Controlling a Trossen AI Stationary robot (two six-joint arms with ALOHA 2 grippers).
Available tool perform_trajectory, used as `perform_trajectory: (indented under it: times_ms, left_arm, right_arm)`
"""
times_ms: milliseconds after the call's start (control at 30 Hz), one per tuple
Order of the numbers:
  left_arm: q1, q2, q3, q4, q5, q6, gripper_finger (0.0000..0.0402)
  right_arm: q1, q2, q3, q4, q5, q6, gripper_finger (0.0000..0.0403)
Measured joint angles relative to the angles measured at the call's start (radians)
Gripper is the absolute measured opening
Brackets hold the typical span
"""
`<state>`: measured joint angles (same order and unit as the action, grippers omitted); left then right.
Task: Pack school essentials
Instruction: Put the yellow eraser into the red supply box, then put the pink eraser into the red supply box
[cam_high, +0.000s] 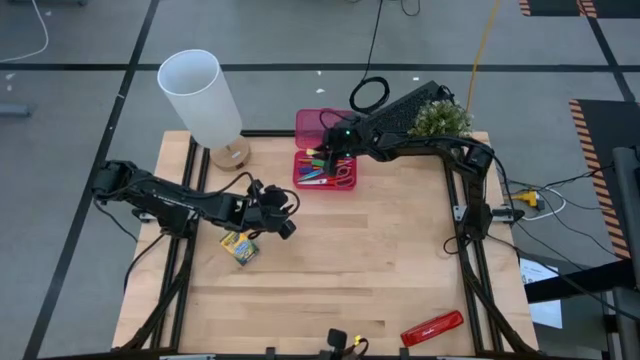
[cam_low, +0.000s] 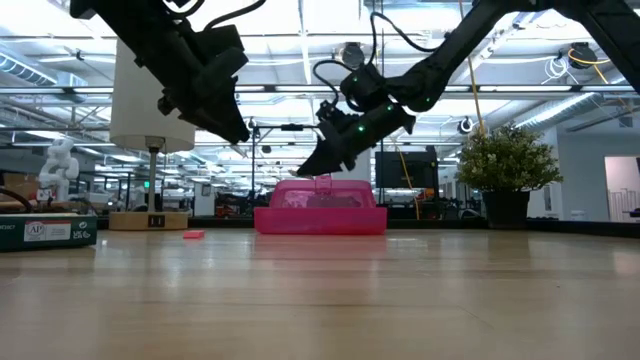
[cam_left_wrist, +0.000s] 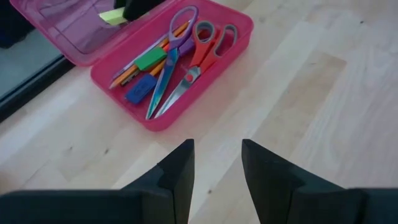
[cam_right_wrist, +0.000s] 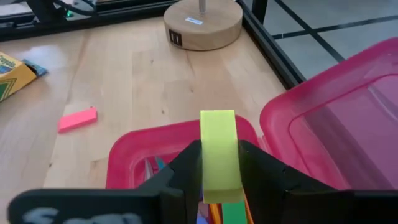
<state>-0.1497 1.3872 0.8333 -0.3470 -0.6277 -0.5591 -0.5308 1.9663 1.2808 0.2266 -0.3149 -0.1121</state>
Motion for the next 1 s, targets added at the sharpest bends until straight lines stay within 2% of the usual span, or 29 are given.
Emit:
perform_trajectory:
  times_ms: [333,533,700,833,900,1000]
  left_arm:
    - [0.0,0.0,0.0,-0.013,0.002,-0.05,0.0136]
    - [0.0,0.0,0.0,-0.14,0.027,-0.168,0.0136]
    - [-0.007,0.0,-0.007,-0.224,0.05,-0.29,0.0136]
    - [0.002,0.0,-0.051,-0.225,0.101,-0.439,0.0139]
    - [0.017,0.0,-0.075,-0.211,0.138,-0.514,0.0148]
    - [0.038,0.0,-0.113,-0.166,0.168,-0.623,0.0173]
  right_arm:
    - [-0.019,-0.002,0.0,-0.008,-0.004,0.018,0.0174]
    - [-0.011,-0.101,-0.001,-0.103,-0.034,0.007,0.0204]
    - [0.029,-0.279,-0.055,-0.305,-0.085,-0.032,0.0205]
    - [0.107,-0.489,-0.22,-0.362,-0.075,-0.033,0.0199]
    - [0.165,-0.603,-0.32,-0.363,-0.024,-0.023,0.0198]
    - [0.272,-0.757,-0.446,-0.352,0.123,-0.002,0.0197]
